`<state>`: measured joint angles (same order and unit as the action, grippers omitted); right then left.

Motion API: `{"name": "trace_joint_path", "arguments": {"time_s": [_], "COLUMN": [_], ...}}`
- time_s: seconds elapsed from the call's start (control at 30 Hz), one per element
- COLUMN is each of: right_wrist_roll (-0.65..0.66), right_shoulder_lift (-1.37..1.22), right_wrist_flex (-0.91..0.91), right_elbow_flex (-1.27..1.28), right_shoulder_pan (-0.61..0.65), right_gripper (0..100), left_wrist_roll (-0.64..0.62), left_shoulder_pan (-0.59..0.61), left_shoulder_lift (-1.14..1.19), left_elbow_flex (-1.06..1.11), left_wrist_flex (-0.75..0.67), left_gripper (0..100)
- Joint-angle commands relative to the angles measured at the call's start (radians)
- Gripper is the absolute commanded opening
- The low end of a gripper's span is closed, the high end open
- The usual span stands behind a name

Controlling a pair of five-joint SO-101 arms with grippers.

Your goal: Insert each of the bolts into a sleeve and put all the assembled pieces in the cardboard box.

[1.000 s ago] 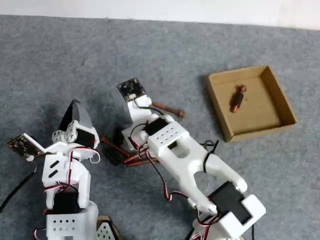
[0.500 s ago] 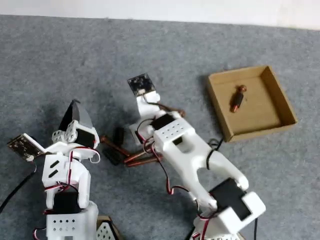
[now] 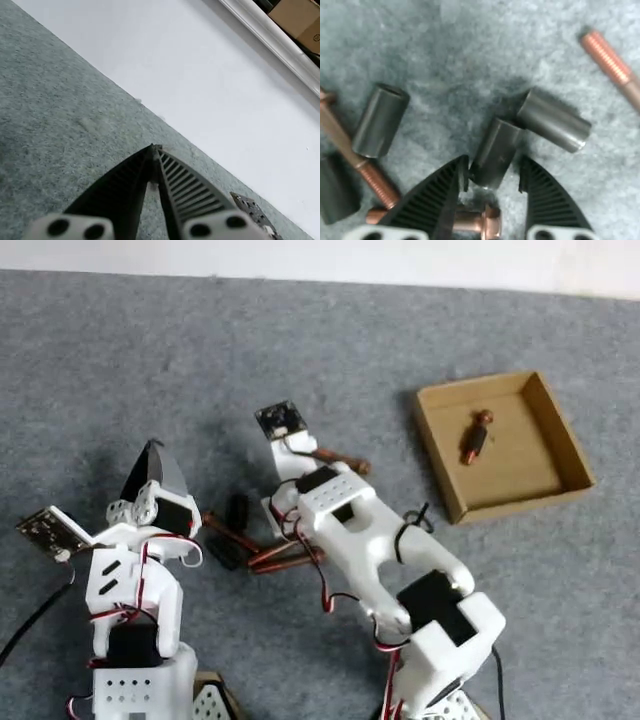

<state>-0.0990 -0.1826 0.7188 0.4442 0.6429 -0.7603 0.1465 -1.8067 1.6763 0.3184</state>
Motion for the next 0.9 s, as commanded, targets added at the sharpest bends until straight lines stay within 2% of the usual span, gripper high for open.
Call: {"name": "trace_joint_path", "arguments": {"time_s": [0.0, 0.1, 0.23, 0.63, 0.87], "right_wrist_roll": [-0.006, -0.012, -0.126, -0.100, -0.098], "right_shoulder_lift": [-0.024, -0.056, -0.110, -0.114, -0.116], "right_wrist_flex": [-0.035, -0.031, -0.030, 0.001, 0.077], "right_elbow_flex": [-0.067, -0.111, -0.148, -0.145, -0.151], "right_shoulder_pan": [-0.031, -0.058, -0.088, -0.085, -0.085], "right_gripper": [15.9, 15.9, 15.9, 15.9, 15.1], "left_wrist_roll": [-0.005, -0.005, -0.005, -0.005, -0.005], "left_shoulder_pan": [-0.015, -0.015, -0.015, -0.015, -0.015], "left_shoulder_lift": [-0.010, -0.010, -0.010, -0.010, -0.010], "left_elbow_flex": [0.019, 0.019, 0.019, 0.019, 0.019], "left_wrist_flex": [-0.026, -0.026, -0.026, -0.026, -0.026], "left_gripper": [1, 1, 1, 1, 1]}}
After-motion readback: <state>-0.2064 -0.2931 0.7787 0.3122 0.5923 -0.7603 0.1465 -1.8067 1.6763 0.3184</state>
